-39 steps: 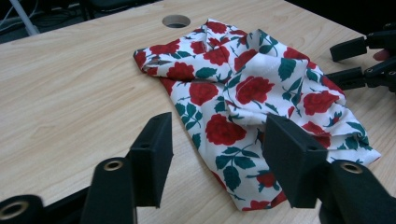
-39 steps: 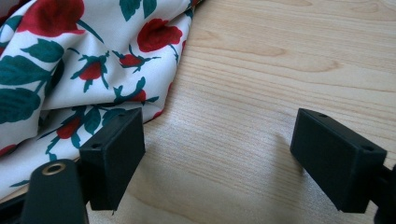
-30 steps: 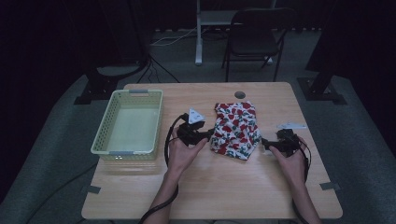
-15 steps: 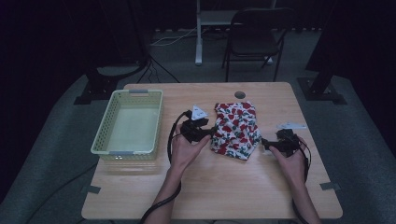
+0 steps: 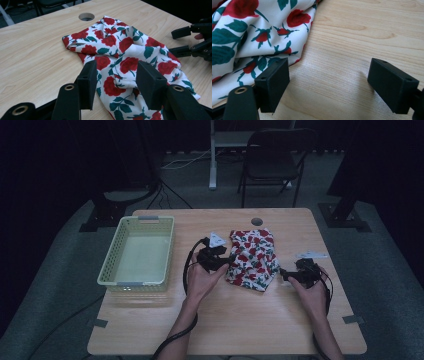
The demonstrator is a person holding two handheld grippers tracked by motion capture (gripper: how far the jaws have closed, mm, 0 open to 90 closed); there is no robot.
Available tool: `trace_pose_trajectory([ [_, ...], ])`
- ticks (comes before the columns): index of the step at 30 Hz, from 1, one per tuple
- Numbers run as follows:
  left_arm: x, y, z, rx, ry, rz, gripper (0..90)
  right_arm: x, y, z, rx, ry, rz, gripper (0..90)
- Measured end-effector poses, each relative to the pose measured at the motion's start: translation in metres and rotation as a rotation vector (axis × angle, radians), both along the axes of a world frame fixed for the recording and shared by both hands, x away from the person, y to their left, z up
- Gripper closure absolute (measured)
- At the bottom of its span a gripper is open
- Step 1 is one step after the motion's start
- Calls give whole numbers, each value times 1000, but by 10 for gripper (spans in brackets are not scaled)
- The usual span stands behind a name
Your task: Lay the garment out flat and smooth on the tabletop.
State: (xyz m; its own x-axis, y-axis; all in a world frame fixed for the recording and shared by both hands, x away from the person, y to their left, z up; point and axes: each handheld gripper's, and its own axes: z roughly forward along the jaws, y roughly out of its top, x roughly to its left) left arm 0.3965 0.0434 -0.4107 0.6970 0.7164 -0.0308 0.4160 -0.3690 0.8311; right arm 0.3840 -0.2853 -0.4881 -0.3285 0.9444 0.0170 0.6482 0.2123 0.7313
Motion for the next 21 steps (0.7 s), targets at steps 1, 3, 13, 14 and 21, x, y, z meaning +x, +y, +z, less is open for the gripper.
trace_pose_trajectory([
  [1, 0, -1, 0, 0, -2, 2, 531, 0, 0, 0, 0, 0, 1, 174],
  [3, 1, -2, -1, 2, -3, 0, 531, 0, 0, 0, 0, 0, 2, 174],
  [13, 6, -7, 0, -6, 20, -16, 520, 0, 0, 0, -3, -2, 4, 173],
  [14, 6, -8, -1, -7, 24, -15, 521, 0, 0, 0, -3, -2, 4, 174],
  [21, 12, -10, -3, -12, 53, -20, 535, 0, 1, 0, -3, 0, 6, 173],
])
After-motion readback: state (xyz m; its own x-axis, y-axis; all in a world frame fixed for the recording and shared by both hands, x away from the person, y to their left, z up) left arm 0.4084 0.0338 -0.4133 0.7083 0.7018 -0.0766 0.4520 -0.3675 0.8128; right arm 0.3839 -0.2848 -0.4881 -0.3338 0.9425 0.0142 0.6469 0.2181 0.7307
